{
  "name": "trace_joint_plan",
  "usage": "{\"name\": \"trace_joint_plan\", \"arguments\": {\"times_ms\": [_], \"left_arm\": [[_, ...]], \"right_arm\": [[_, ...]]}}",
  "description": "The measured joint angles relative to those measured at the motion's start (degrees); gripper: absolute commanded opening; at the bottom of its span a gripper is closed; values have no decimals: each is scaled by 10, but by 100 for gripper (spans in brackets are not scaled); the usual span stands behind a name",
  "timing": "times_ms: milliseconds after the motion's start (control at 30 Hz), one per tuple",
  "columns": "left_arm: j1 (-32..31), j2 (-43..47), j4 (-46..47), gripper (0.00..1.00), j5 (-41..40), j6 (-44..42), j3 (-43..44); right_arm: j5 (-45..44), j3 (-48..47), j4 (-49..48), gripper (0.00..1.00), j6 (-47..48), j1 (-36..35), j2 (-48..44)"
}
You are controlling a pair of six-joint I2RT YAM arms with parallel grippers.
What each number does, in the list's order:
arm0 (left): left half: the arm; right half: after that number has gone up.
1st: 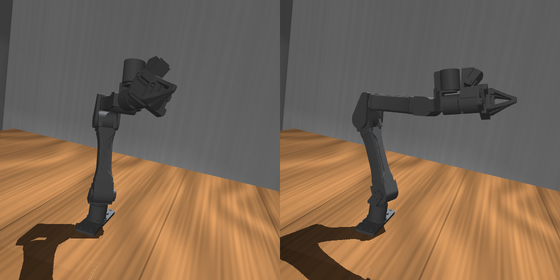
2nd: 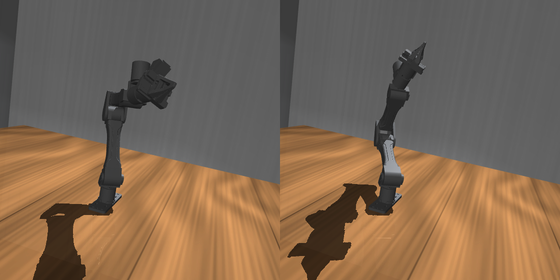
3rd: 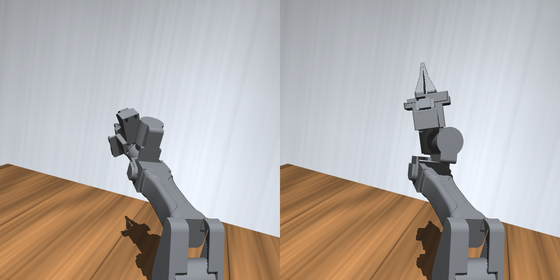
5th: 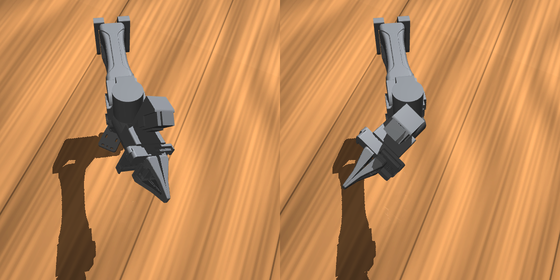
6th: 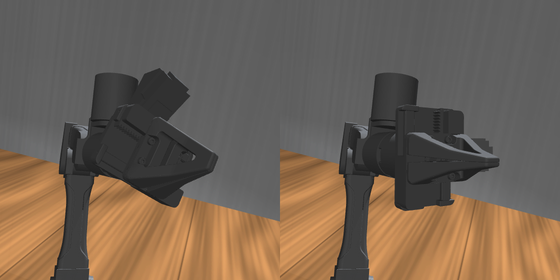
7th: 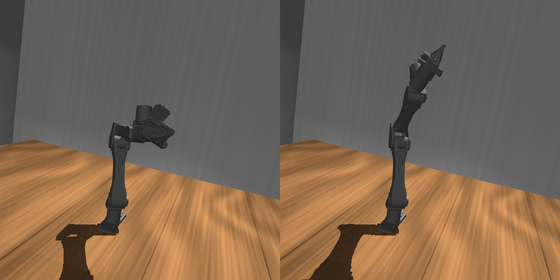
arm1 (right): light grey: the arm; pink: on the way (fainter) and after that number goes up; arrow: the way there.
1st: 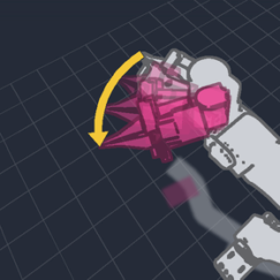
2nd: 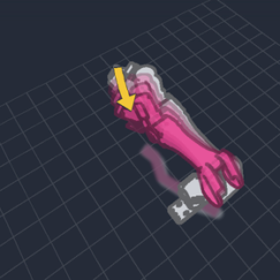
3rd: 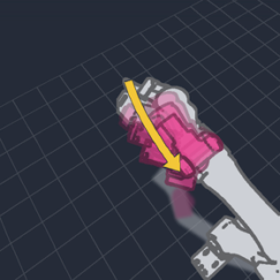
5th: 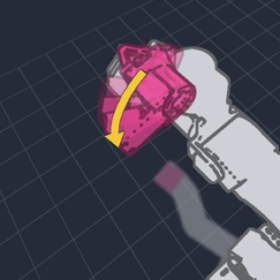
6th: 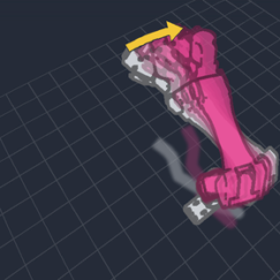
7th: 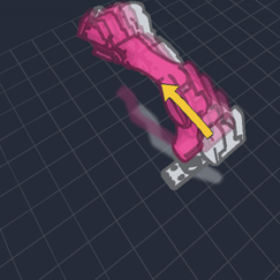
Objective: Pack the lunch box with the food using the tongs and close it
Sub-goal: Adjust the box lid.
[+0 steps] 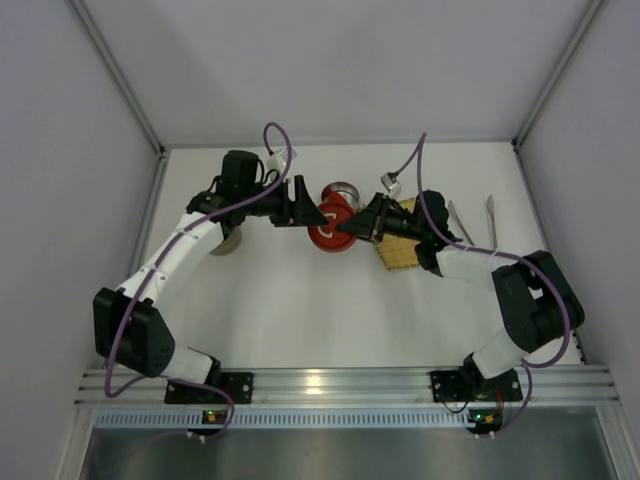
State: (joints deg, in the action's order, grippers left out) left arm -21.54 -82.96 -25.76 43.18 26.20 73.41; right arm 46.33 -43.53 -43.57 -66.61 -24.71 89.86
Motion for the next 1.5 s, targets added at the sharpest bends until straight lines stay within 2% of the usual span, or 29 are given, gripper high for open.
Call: {"name": "trace_joint_plan", "arguments": {"times_ms": [467,667,767,933,1067,1200,1400,1500], "left_arm": [[-18,-36,-4,72,-35,0,27],[-12,-44,18,61,2,30,6],[-6,-46,56,54,42,69,-22],[3,-42,192,45,92,165,-85],[1,-36,287,43,153,253,-110],[2,-30,363,42,176,313,-122],[3,-30,402,42,191,345,-125],[3,-30,377,42,187,316,-120]], "right_arm": [[0,-24,37,0,37,-10,0],[2,-24,30,0,35,-10,0],[3,-24,16,0,28,-9,-2],[5,-23,11,0,23,1,-4],[-1,-23,3,0,28,4,-6],[1,-23,-9,0,24,5,-17],[3,-23,-22,0,21,6,-25],[3,-23,-21,0,21,6,-25]]}}
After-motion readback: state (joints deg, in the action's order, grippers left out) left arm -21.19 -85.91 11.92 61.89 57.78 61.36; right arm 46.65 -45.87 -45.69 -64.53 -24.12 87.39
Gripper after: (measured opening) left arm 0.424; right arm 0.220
